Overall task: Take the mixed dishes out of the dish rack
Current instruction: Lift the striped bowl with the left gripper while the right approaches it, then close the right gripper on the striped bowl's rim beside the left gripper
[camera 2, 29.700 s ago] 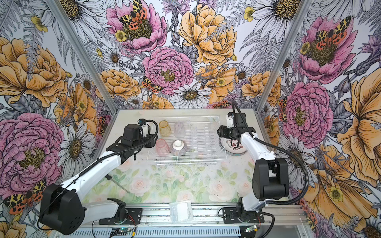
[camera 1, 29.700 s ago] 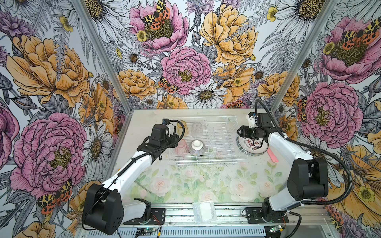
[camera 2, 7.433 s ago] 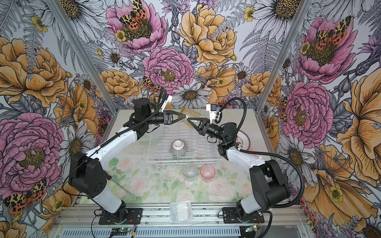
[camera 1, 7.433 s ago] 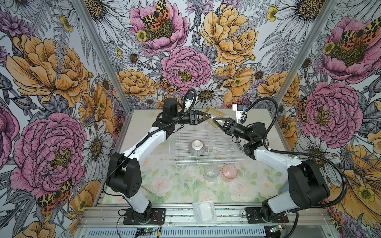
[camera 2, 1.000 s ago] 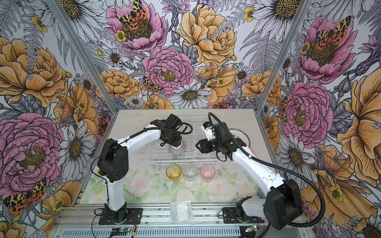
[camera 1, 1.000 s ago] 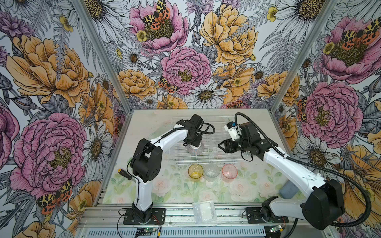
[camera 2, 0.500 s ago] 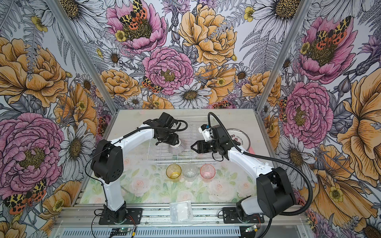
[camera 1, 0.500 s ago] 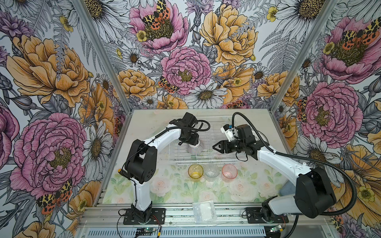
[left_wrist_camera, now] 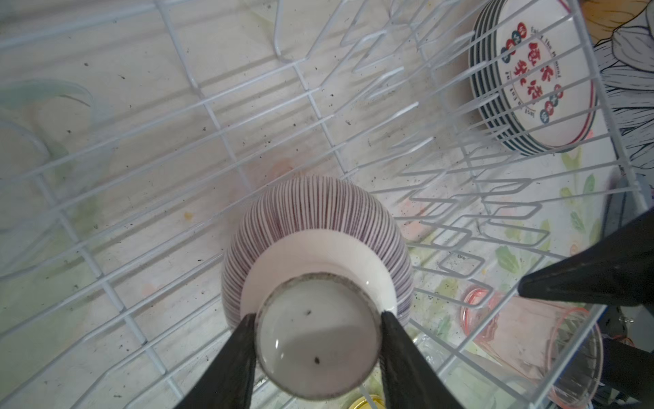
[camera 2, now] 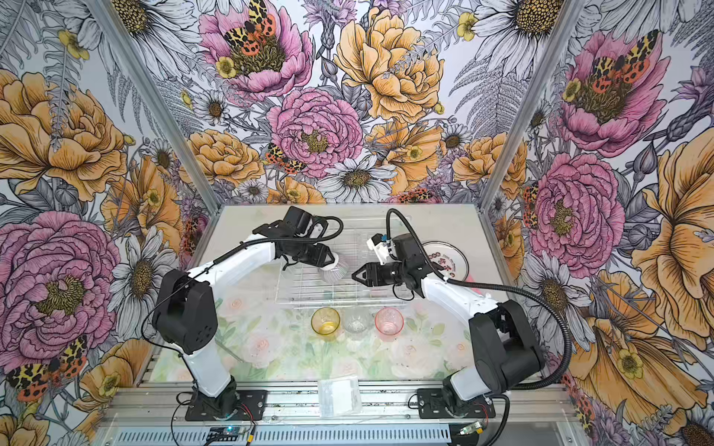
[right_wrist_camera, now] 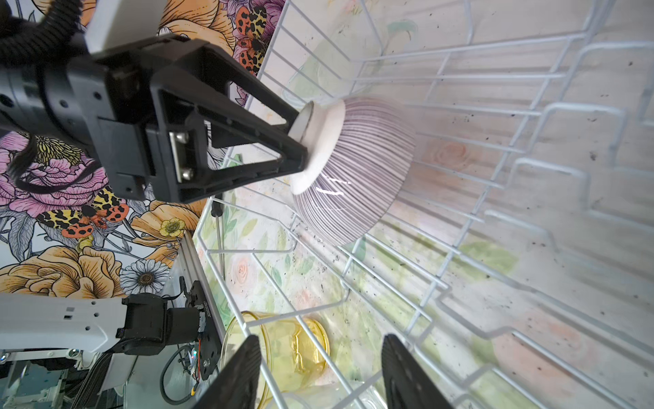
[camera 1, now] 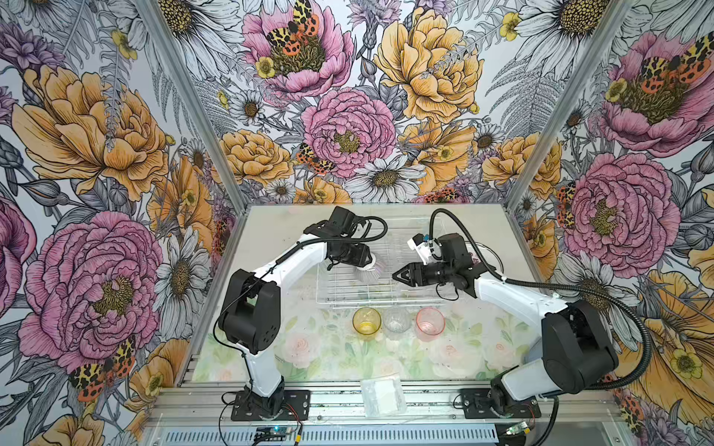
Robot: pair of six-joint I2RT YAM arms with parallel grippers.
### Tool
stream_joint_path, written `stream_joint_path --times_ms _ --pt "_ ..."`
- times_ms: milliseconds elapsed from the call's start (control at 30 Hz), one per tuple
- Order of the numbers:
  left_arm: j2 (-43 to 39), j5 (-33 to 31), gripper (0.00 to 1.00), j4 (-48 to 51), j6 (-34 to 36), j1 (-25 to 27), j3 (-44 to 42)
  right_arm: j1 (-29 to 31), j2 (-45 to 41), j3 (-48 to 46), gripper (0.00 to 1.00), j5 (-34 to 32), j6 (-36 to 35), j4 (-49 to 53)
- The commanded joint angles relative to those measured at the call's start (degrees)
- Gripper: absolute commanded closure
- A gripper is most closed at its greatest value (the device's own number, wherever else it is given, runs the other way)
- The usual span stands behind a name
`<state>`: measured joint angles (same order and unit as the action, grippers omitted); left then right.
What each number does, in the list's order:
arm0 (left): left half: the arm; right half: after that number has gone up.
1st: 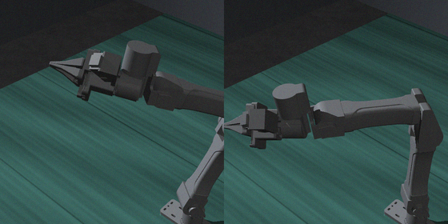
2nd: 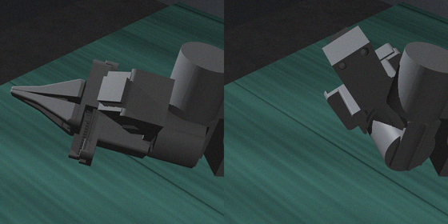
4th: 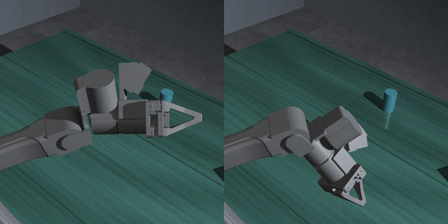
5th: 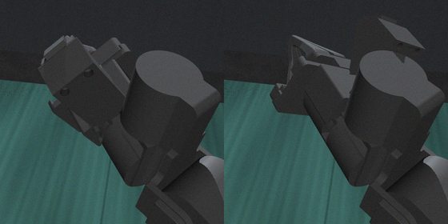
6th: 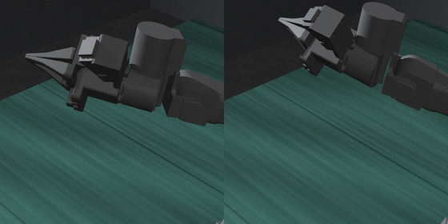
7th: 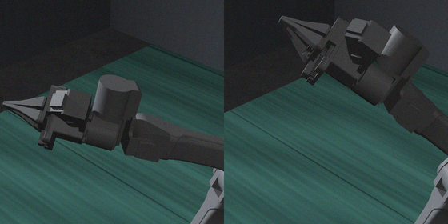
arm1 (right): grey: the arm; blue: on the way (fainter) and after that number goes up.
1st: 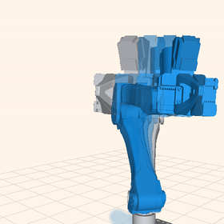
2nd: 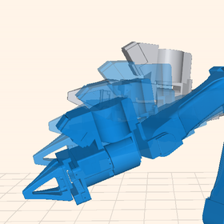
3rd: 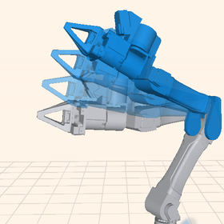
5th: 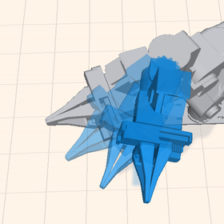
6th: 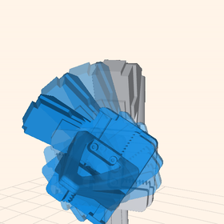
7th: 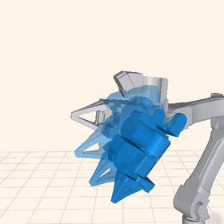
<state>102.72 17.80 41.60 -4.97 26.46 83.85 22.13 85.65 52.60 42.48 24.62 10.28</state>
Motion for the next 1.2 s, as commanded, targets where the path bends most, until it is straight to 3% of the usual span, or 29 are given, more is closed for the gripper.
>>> stream_joint_path --times_ms 0,433,1167 --pt "-2.4 5.1 0.54 -4.9 -1.3 -0.6 -0.9 -0.2 0.6 -0.7 0.44 2.5 0.7 -3.0" --pt "-6.6 17.4 0.54 -14.3 -5.7 -2.7 -5.1 -0.3 2.0 -4.3 0.47 7.5 6.3 -15.6" --pt "-9.5 26.6 0.55 -24.2 -11.4 -3.4 -9.1 -0.7 -2.3 -8.8 0.42 8.8 14.7 -35.5"
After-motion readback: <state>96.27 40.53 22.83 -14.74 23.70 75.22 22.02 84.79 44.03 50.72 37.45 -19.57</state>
